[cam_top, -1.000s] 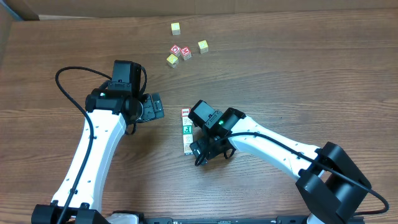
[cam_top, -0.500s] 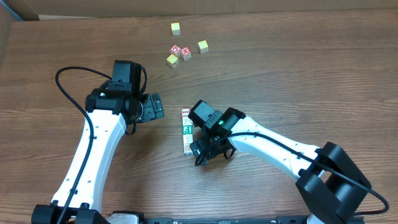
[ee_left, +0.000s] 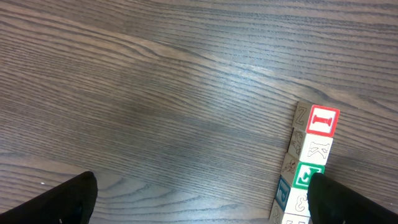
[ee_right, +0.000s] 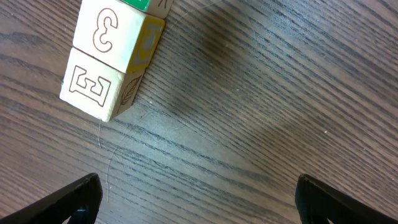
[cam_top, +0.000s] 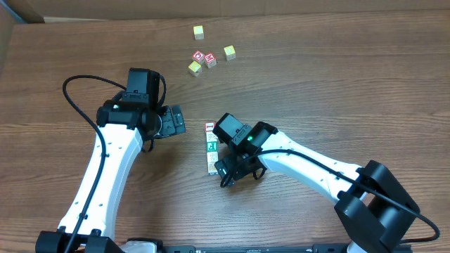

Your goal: Flip 5 blocks

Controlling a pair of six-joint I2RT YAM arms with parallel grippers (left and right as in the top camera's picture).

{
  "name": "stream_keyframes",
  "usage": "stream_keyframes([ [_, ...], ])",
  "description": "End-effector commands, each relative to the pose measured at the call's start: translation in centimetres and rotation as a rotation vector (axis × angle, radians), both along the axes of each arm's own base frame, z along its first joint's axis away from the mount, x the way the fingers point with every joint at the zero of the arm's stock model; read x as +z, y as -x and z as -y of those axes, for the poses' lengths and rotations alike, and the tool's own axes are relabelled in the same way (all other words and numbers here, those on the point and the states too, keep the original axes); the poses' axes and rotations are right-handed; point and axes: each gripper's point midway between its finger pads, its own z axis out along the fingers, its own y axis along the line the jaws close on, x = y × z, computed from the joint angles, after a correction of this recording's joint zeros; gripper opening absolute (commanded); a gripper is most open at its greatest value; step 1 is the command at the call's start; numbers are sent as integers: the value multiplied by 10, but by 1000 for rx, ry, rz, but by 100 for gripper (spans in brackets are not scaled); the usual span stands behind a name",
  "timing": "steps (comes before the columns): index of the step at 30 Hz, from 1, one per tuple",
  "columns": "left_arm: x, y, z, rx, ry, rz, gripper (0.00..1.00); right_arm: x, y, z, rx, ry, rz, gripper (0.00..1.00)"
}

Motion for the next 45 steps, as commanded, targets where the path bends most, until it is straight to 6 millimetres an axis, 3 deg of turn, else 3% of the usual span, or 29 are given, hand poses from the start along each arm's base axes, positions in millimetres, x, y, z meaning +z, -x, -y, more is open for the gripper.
stream_keyframes([
  [1, 4, -1, 0, 13, 10, 15, 100, 17, -9, -5, 4, -37, 46, 100],
  [11, 15, 0, 0, 12, 14, 51, 100, 17, -9, -5, 4, -37, 46, 100],
  [21, 94, 22, -2, 11, 43, 324, 100, 17, -9, -5, 4, -37, 46, 100],
  [25, 115, 32, -3, 10, 51, 401, 100, 17, -9, -5, 4, -37, 46, 100],
  [45, 140, 48, -5, 11, 59, 497, 100, 17, -9, -5, 4, -37, 46, 100],
])
